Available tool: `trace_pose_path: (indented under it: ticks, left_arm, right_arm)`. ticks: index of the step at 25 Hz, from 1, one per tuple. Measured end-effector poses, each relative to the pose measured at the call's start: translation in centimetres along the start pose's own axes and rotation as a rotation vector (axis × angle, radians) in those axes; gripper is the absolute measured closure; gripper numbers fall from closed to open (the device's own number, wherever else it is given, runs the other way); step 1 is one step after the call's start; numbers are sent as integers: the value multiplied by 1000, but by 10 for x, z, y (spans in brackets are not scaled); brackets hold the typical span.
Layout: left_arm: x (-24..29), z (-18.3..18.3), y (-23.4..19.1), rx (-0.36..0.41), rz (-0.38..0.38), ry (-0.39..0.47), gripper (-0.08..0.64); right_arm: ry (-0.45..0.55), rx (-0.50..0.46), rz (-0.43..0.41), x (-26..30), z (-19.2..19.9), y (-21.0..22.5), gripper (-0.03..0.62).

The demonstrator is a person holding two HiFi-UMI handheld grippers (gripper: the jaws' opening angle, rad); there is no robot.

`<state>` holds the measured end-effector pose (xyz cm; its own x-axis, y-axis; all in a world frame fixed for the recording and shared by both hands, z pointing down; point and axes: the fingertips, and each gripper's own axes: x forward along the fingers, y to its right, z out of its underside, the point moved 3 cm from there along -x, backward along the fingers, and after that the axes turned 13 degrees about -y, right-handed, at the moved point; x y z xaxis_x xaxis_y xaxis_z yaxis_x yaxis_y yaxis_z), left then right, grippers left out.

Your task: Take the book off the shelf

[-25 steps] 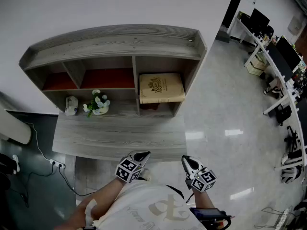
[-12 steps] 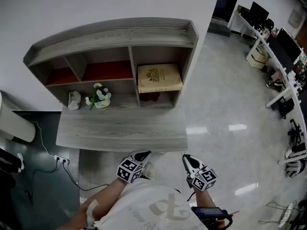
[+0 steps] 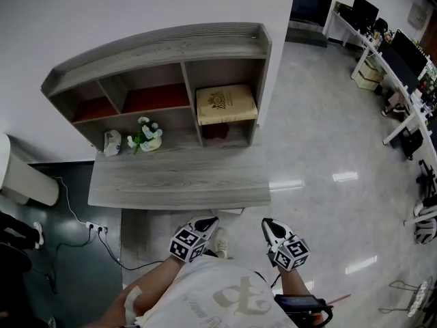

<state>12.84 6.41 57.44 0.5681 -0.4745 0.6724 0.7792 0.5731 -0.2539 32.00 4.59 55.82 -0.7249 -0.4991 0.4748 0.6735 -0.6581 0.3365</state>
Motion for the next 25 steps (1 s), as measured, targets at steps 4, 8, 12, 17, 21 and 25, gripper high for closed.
trace_pose_path:
  ticks: [4, 8, 12, 17, 21, 25]
  left_arm:
    - [-7, 7, 11, 6, 1, -3, 546]
    - [-17, 18, 20, 30, 0, -19, 546]
    - [-24, 25, 13, 28, -5, -25, 546]
    - [-25, 21, -3, 27, 10, -19, 546]
    - [-28, 6, -23, 56, 31, 2, 546]
    - [-31, -4, -52, 64, 39, 15, 546]
  right_arm:
    - [2, -2, -8, -6, 7, -10, 588]
    - [-4, 6, -25, -5, 16, -22, 588]
    - [4, 17, -26, 2, 16, -28, 588]
    - [14, 21, -11, 15, 7, -31, 588]
    - [37, 30, -8, 35, -10, -36, 588]
    - [54, 15, -1, 60, -29, -42, 586]
